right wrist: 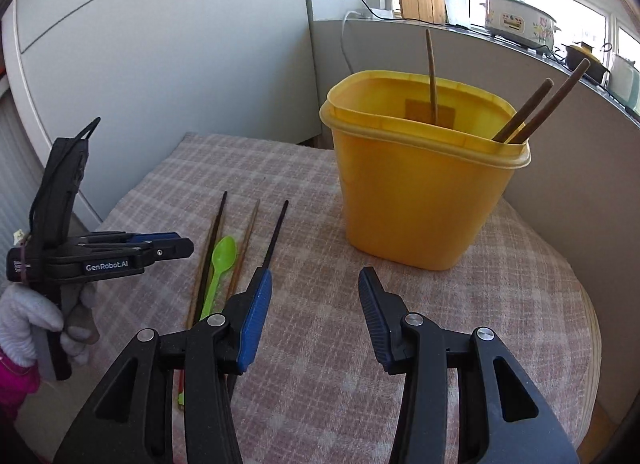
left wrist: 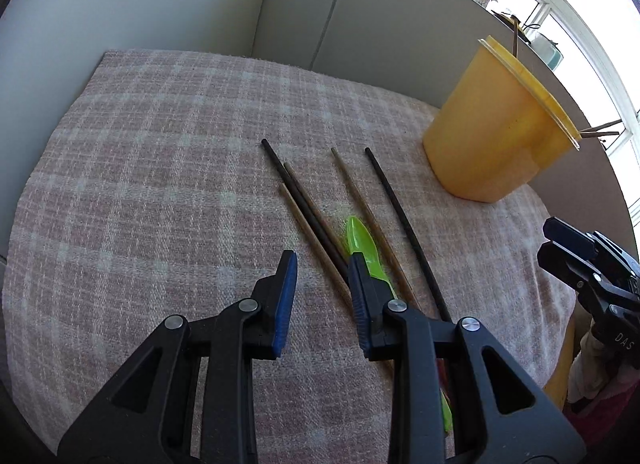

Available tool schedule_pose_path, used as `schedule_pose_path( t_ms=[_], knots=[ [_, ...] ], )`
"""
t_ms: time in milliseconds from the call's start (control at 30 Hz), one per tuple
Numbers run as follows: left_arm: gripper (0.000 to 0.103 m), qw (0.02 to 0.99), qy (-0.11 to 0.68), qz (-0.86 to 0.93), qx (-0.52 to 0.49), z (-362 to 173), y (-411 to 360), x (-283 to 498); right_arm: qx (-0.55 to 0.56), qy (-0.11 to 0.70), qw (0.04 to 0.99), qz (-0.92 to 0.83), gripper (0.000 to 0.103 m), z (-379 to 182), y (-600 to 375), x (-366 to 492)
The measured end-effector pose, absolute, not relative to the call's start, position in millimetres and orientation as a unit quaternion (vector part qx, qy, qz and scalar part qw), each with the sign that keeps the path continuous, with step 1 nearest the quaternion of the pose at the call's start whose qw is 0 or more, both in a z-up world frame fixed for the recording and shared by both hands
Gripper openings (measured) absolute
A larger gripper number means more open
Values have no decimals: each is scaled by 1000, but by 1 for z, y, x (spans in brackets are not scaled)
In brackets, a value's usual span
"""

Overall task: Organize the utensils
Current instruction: 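Move both open tools back down to the utensils on the cloth, then close the right tool on a black chopstick while the left tool grasps a wooden chopstick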

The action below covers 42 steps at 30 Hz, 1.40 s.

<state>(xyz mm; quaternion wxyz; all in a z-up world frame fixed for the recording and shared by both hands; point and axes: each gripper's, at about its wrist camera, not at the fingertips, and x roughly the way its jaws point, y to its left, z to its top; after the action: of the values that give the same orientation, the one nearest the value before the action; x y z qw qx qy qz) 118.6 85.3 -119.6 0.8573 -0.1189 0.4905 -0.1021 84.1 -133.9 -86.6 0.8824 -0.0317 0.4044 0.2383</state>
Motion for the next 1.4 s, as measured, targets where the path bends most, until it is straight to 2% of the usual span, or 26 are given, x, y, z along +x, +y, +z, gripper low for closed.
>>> schedule_pose_path(
  t_ms=[1100, 1233, 1400],
  knots=[
    [23, 858, 501, -104, -48, -142, 20, 141, -53, 478, 840, 251, 43, -132, -83, 116],
    [22, 856, 503, -113, -38, -148, 12, 146, -59, 493, 832, 247, 40, -138, -76, 125],
    [15, 855, 503, -122, -29, -145, 21, 145, -68, 507, 826, 239, 35, -144, -66, 137]
  ],
)
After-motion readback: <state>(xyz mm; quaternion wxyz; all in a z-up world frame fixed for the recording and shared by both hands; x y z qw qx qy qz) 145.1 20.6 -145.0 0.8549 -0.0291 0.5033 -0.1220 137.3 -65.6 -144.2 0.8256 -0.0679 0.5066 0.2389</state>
